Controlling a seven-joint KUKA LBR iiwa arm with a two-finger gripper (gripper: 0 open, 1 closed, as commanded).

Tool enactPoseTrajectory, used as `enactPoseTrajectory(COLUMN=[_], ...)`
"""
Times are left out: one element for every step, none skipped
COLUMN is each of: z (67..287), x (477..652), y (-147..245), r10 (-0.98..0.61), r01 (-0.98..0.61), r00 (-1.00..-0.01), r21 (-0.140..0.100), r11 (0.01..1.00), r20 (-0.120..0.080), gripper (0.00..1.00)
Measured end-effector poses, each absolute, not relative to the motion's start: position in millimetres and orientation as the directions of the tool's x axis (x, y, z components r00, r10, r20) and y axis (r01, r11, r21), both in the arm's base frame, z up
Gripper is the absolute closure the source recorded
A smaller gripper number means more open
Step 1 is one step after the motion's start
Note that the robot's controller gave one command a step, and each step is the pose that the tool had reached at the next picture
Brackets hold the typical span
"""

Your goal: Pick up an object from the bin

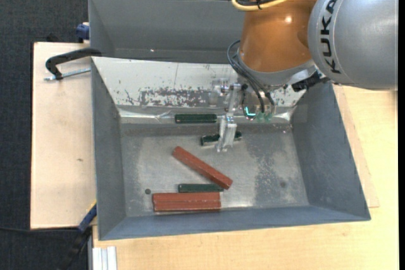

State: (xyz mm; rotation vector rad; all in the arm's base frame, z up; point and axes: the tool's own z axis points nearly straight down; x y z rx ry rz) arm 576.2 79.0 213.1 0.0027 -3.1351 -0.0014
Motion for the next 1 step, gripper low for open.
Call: enactPoseTrajectory(z=[217.7], x=[577.8], y=[78.6], r10=[0.000], r01=[0.000], r00=[-1.000], r21=[0.002], r11=[1.000], r20=[-0.002], gripper=[0.00])
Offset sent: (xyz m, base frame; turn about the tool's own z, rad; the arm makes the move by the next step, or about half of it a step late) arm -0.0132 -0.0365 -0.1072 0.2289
